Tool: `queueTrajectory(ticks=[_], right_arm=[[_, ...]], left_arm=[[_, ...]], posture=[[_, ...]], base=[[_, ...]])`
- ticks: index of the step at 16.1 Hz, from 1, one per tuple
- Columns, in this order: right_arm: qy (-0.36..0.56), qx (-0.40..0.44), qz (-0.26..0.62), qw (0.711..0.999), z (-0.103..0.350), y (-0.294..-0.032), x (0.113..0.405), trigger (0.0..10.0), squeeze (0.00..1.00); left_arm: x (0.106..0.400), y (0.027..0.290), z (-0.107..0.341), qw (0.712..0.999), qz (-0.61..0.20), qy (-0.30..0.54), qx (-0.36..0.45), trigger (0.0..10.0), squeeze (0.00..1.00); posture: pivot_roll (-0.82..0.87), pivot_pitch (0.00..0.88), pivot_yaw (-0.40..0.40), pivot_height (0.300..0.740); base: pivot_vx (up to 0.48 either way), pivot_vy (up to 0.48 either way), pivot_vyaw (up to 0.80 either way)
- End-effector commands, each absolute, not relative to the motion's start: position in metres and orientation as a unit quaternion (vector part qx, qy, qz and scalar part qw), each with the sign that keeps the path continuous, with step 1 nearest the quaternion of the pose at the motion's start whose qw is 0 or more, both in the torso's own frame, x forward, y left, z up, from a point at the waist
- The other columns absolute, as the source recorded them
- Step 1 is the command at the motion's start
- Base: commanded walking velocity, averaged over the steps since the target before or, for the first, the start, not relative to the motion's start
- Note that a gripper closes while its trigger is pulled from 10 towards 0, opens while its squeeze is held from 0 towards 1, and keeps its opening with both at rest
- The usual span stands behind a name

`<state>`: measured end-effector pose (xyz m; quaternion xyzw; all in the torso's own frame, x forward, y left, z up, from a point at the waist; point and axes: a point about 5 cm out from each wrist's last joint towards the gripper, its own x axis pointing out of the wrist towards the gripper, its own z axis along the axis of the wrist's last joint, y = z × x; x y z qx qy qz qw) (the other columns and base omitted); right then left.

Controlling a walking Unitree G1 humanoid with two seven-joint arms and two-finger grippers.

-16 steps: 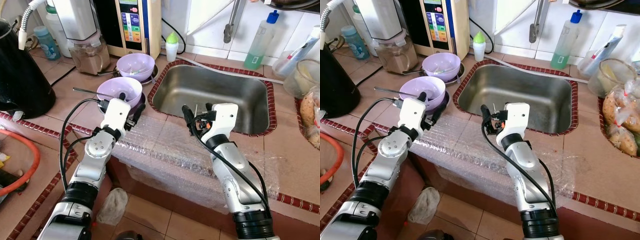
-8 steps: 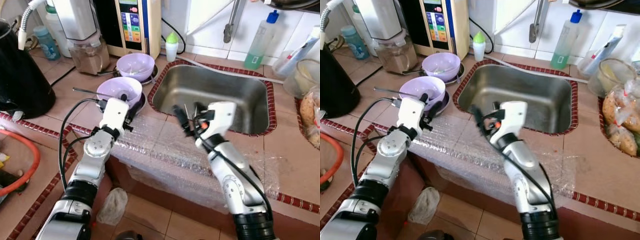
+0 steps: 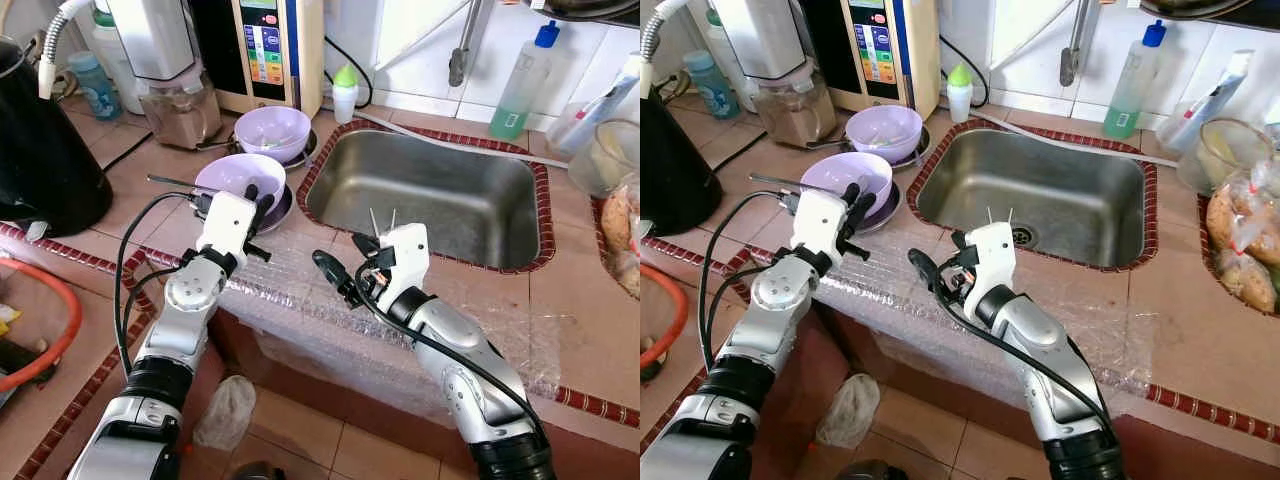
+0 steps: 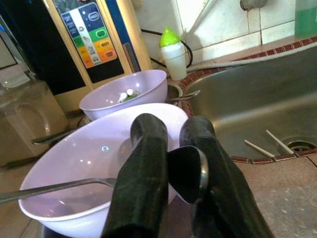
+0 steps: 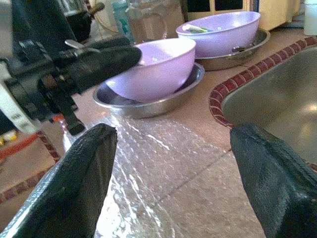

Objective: Kitchen organization

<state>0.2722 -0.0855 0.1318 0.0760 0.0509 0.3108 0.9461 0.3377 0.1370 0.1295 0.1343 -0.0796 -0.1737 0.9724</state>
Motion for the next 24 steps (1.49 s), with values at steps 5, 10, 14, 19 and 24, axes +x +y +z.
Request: queueTrajectory(ticks=[5, 10, 14, 19, 24], right_arm=[[0.048, 0.079, 0.289, 0.953, 0.131, -0.087, 0.277, 10.0, 0.00], [0.025, 0.087, 0.263, 0.960, 0.134, -0.091, 0.280, 10.0, 0.00], [-0.030, 0.062, 0.207, 0.976, 0.145, -0.106, 0.286, 10.0, 0.00], [-0.038, 0.058, 0.142, 0.987, 0.140, -0.123, 0.286, 10.0, 0.00], [-0.047, 0.048, 0.117, 0.991, 0.139, -0.127, 0.285, 10.0, 0.00]], left_arm=[[0.338, 0.137, 0.151, 0.961, -0.169, -0.137, 0.169, 0.0, 0.00], [0.331, 0.141, 0.172, 0.952, -0.128, -0.197, 0.196, 0.0, 0.00], [0.315, 0.138, 0.192, 0.947, -0.102, -0.243, 0.182, 2.0, 0.00], [0.287, 0.136, 0.182, 0.960, -0.108, -0.214, 0.141, 2.9, 0.00], [0.282, 0.134, 0.183, 0.967, -0.112, -0.193, 0.124, 1.1, 0.00]], posture=[[-0.05, 0.000, 0.068, 0.740], [-0.05, 0.000, 0.067, 0.740], [-0.04, 0.000, 0.063, 0.740], [-0.03, 0.000, 0.064, 0.740], [-0.03, 0.000, 0.059, 0.740]], base=[[0.000, 0.000, 0.00], [0.000, 0.000, 0.00], [0.000, 0.000, 0.00], [0.000, 0.000, -0.16], [0.000, 0.000, -0.69]])
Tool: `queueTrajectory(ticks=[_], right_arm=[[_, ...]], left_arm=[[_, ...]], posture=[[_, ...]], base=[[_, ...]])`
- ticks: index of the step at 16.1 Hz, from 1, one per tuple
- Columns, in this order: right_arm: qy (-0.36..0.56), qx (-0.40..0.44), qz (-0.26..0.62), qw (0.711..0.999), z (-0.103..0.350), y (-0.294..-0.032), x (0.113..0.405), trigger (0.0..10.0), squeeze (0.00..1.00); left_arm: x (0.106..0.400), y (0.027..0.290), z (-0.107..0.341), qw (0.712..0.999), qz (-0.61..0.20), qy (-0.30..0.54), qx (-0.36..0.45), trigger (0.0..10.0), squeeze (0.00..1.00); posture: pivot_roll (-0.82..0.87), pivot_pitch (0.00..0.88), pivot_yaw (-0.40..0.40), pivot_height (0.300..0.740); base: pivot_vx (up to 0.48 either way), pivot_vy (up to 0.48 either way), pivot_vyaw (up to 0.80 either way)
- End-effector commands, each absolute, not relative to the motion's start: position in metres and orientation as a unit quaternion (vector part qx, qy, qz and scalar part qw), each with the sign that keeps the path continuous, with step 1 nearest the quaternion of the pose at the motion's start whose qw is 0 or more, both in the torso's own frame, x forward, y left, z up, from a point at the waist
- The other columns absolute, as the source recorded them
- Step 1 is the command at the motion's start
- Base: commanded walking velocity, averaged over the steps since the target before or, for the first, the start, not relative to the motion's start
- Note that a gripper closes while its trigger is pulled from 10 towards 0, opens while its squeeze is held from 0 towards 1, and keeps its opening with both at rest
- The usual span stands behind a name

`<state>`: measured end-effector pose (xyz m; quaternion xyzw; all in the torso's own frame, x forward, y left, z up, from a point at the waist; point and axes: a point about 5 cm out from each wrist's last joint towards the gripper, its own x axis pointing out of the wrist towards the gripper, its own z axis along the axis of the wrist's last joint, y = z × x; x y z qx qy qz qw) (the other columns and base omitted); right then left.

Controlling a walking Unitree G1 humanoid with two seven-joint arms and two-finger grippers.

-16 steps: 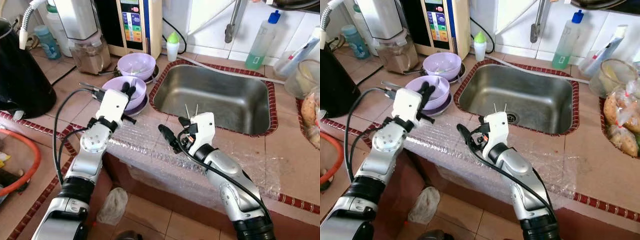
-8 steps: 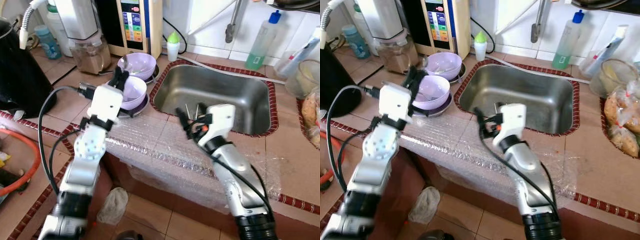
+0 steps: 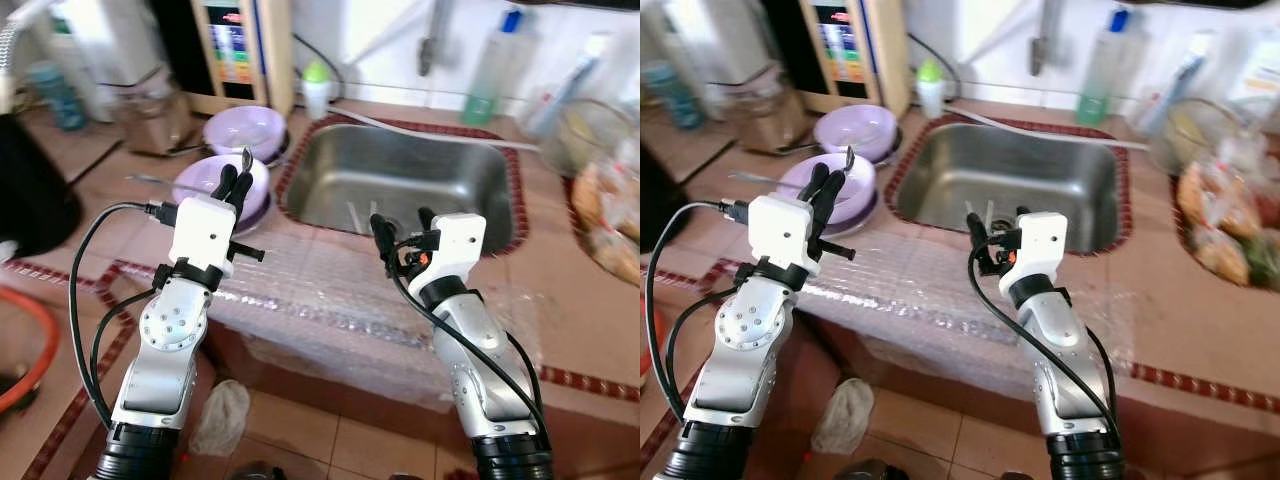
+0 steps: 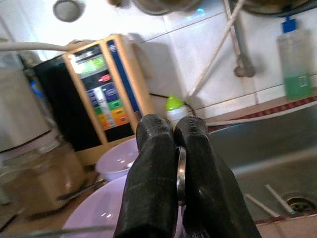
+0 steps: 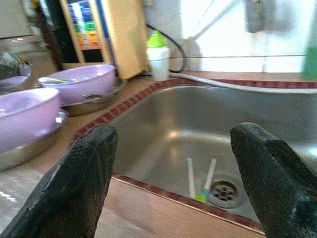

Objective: Kitchen organization

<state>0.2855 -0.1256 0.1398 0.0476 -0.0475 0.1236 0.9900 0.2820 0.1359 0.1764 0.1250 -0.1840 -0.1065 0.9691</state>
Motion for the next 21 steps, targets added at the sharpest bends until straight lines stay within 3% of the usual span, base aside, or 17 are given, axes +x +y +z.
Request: queueTrajectory(ticks=[1, 3, 8, 10, 13, 14, 15, 18, 21], right_arm=[[-0.049, 0.047, 0.115, 0.991, 0.139, -0.127, 0.286, 10.0, 0.00], [-0.050, 0.049, 0.109, 0.992, 0.139, -0.128, 0.288, 10.0, 0.00], [-0.055, 0.047, 0.103, 0.992, 0.139, -0.129, 0.289, 10.0, 0.00], [-0.063, 0.042, 0.098, 0.992, 0.143, -0.130, 0.289, 10.0, 0.00], [-0.064, 0.039, 0.086, 0.993, 0.142, -0.134, 0.290, 10.0, 0.00], [-0.065, 0.036, 0.080, 0.994, 0.142, -0.136, 0.291, 10.0, 0.00], [-0.064, 0.036, 0.074, 0.995, 0.141, -0.138, 0.291, 10.0, 0.00], [-0.061, 0.033, 0.062, 0.996, 0.139, -0.142, 0.292, 10.0, 0.00], [-0.061, 0.033, 0.058, 0.996, 0.139, -0.142, 0.292, 10.0, 0.00]], left_arm=[[0.282, 0.133, 0.186, 0.967, -0.112, -0.195, 0.121, 0.7, 0.00], [0.282, 0.130, 0.192, 0.966, -0.116, -0.201, 0.114, 0.5, 0.00], [0.282, 0.128, 0.195, 0.966, -0.119, -0.199, 0.111, 1.3, 0.00], [0.282, 0.125, 0.195, 0.966, -0.126, -0.196, 0.110, 3.2, 0.00], [0.280, 0.117, 0.195, 0.964, -0.144, -0.198, 0.103, 4.6, 0.00], [0.279, 0.115, 0.194, 0.963, -0.153, -0.198, 0.100, 5.9, 0.00], [0.278, 0.113, 0.193, 0.962, -0.161, -0.195, 0.104, 10.0, 0.00], [0.277, 0.109, 0.193, 0.961, -0.177, -0.192, 0.095, 10.0, 0.00], [0.276, 0.105, 0.195, 0.958, -0.192, -0.195, 0.088, 10.0, 0.00]], posture=[[-0.03, 0.000, 0.060, 0.740], [-0.03, 0.000, 0.061, 0.740], [-0.03, 0.000, 0.061, 0.740], [-0.03, 0.000, 0.061, 0.740], [-0.03, 0.000, 0.060, 0.740], [-0.03, 0.000, 0.061, 0.740], [-0.03, 0.000, 0.061, 0.740], [-0.03, 0.000, 0.064, 0.740], [-0.03, 0.000, 0.063, 0.740]], base=[[0.000, 0.000, -0.49], [0.000, 0.174, 0.00], [0.000, 0.420, -0.48], [0.000, 0.167, -0.52], [0.000, 0.000, -0.18], [0.000, 0.000, 0.00], [0.000, 0.000, 0.00], [0.000, 0.000, 0.00], [0.000, 0.000, -0.73]])
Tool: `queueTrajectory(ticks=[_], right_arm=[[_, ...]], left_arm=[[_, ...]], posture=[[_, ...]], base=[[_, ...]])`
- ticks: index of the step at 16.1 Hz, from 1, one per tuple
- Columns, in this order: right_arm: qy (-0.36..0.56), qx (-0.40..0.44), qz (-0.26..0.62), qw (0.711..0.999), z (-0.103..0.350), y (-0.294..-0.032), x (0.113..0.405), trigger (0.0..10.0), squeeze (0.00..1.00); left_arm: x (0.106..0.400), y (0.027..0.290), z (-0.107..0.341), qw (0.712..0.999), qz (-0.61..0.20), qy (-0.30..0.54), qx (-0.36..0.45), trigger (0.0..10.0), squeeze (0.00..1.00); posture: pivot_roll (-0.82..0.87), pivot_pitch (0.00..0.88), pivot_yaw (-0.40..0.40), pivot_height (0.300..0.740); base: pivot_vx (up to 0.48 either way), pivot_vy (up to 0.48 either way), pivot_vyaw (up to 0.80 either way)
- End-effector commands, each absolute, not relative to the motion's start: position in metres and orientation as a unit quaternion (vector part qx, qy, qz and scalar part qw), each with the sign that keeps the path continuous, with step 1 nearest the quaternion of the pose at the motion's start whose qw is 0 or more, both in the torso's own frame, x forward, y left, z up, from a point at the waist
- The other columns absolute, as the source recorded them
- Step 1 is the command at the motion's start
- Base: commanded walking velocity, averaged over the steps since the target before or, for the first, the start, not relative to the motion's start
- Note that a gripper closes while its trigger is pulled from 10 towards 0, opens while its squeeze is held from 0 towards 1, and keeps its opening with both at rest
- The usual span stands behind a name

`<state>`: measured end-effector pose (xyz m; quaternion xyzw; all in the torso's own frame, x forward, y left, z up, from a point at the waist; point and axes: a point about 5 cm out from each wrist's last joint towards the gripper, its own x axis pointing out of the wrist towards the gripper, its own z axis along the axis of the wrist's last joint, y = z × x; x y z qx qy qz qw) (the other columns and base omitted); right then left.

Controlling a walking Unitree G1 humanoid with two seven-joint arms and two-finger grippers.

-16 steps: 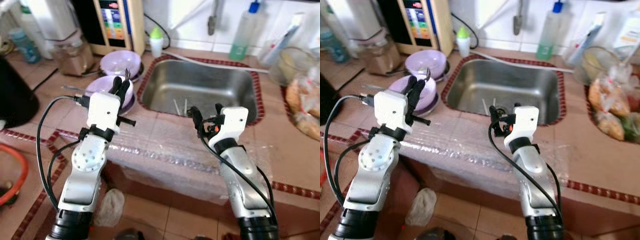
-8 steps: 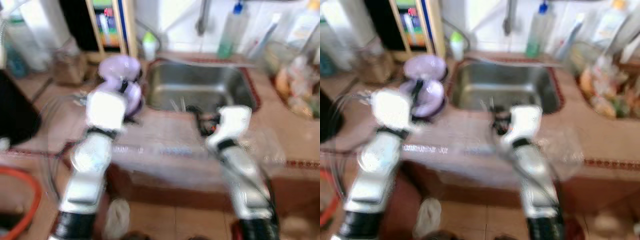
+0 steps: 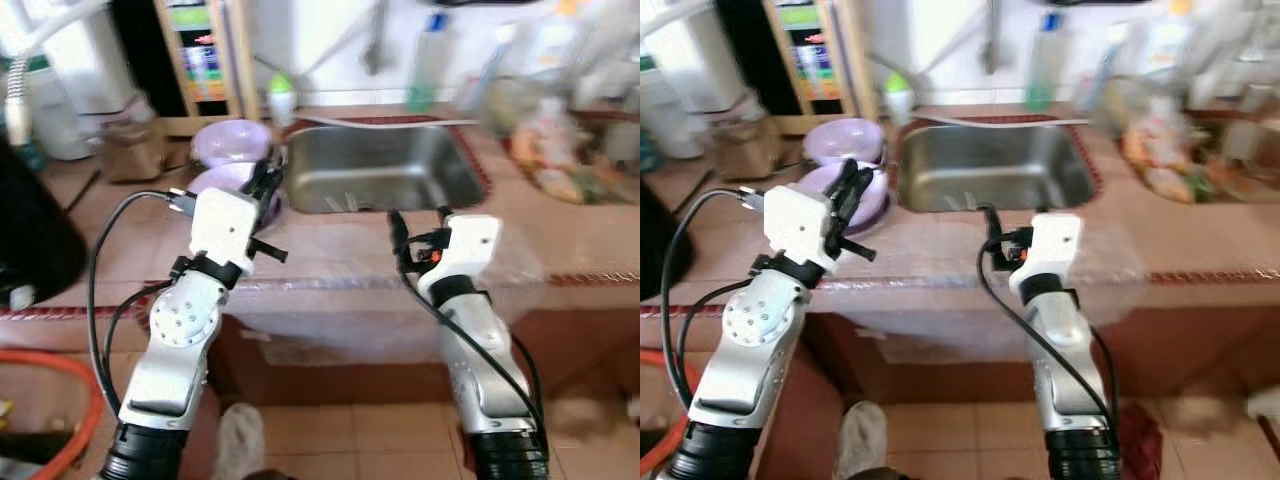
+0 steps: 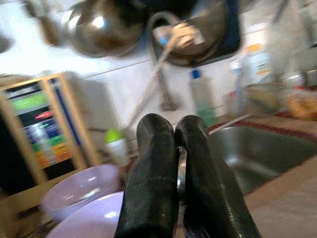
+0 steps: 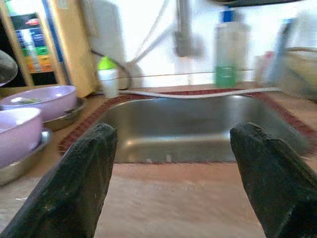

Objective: Kitchen organization

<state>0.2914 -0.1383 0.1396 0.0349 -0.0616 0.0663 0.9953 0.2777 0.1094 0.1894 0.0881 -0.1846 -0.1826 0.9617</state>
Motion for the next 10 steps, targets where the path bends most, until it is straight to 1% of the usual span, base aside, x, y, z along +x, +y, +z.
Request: queueTrajectory(ticks=[1, 6, 10], right_arm=[[-0.063, 0.033, 0.057, 0.996, 0.140, -0.142, 0.293, 10.0, 0.00], [-0.070, 0.029, 0.061, 0.995, 0.142, -0.141, 0.294, 10.0, 0.00], [-0.082, 0.020, 0.074, 0.994, 0.146, -0.138, 0.295, 10.0, 0.00]], left_arm=[[0.277, 0.104, 0.196, 0.958, -0.194, -0.196, 0.084, 10.0, 0.00], [0.278, 0.102, 0.207, 0.955, -0.194, -0.209, 0.075, 10.0, 0.00], [0.279, 0.102, 0.206, 0.956, -0.196, -0.204, 0.076, 10.0, 0.00]], posture=[[-0.04, 0.000, 0.062, 0.740], [-0.03, 0.000, 0.062, 0.740], [-0.03, 0.000, 0.063, 0.740]], base=[[0.266, 0.000, -0.80], [0.273, 0.000, 0.00], [0.370, 0.000, 0.00]])
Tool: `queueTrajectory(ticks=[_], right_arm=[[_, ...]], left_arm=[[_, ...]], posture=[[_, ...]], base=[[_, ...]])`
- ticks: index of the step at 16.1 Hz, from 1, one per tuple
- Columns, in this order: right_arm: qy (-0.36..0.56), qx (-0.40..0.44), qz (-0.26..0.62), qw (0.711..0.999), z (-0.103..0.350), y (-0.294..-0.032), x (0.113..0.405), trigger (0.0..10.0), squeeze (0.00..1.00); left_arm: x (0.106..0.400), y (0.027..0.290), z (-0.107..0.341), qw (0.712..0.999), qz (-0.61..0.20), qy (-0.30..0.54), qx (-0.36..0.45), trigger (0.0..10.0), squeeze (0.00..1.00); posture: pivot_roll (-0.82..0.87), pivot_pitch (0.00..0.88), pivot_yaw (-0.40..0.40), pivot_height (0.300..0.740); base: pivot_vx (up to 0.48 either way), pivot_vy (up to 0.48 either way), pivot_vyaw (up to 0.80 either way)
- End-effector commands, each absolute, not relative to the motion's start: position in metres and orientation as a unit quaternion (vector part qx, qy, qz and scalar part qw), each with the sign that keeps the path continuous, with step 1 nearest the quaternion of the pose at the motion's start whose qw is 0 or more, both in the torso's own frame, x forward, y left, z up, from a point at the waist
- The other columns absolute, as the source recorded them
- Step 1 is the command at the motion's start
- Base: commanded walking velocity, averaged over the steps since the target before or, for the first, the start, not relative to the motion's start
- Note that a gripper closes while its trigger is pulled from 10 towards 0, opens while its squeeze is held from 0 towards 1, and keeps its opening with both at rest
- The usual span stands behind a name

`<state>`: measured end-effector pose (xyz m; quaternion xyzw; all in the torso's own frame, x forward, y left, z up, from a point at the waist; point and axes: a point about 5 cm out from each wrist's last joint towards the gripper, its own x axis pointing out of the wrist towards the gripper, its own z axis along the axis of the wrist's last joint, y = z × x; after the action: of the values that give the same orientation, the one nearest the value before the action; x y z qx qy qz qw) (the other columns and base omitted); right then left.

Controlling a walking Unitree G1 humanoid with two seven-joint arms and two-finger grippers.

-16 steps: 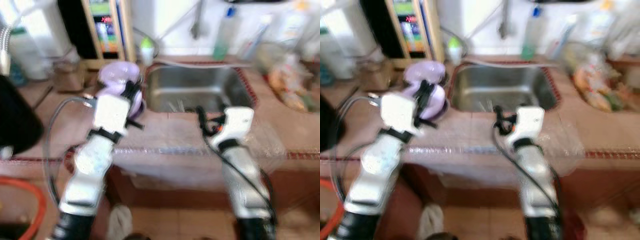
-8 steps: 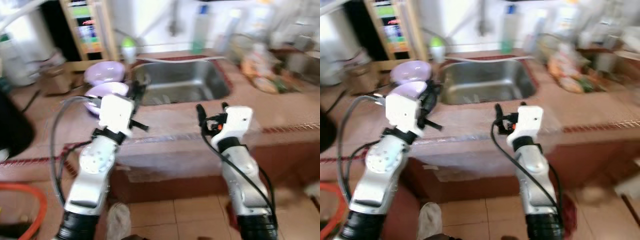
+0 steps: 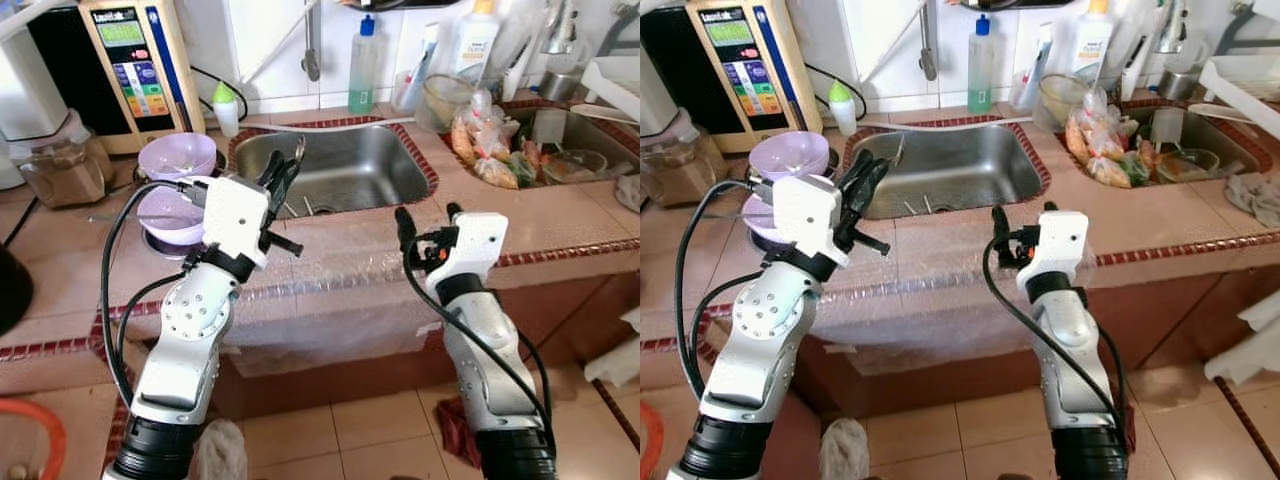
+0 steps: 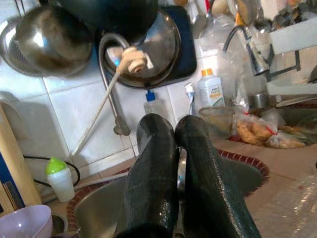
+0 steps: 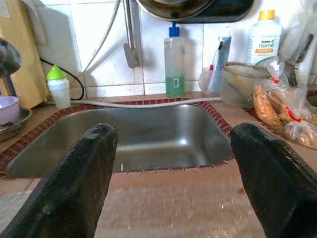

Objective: Kitchen organization

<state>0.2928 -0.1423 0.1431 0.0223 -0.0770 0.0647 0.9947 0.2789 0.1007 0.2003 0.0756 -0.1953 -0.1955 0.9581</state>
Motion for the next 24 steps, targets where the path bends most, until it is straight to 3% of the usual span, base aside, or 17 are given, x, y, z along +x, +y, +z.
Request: queueTrajectory(ticks=[1, 7, 17, 24], right_arm=[[-0.083, 0.020, 0.075, 0.994, 0.1465, -0.1381, 0.2954, 10.0, 0.00], [-0.086, 0.020, 0.078, 0.993, 0.1464, -0.1370, 0.2951, 10.0, 0.00], [-0.088, 0.016, 0.083, 0.993, 0.1469, -0.1391, 0.2953, 10.0, 0.00], [-0.090, 0.018, 0.093, 0.991, 0.1465, -0.1367, 0.2930, 10.0, 0.00]], left_arm=[[0.2787, 0.1026, 0.2065, 0.956, -0.195, -0.204, 0.076, 10.0, 0.00], [0.2787, 0.1005, 0.2085, 0.956, -0.197, -0.205, 0.074, 10.0, 0.00], [0.2762, 0.0975, 0.2082, 0.959, -0.184, -0.207, 0.068, 10.0, 0.00], [0.2766, 0.0991, 0.2080, 0.961, -0.179, -0.202, 0.065, 10.0, 0.00]], posture=[[-0.03, 0.000, 0.063, 0.740], [-0.03, 0.000, 0.068, 0.740], [-0.03, 0.000, 0.061, 0.740], [-0.03, 0.000, 0.063, 0.740]], base=[[0.398, 0.000, 0.00], [0.390, 0.000, 0.00], [0.000, 0.000, 0.00], [0.000, -0.251, 0.32]])
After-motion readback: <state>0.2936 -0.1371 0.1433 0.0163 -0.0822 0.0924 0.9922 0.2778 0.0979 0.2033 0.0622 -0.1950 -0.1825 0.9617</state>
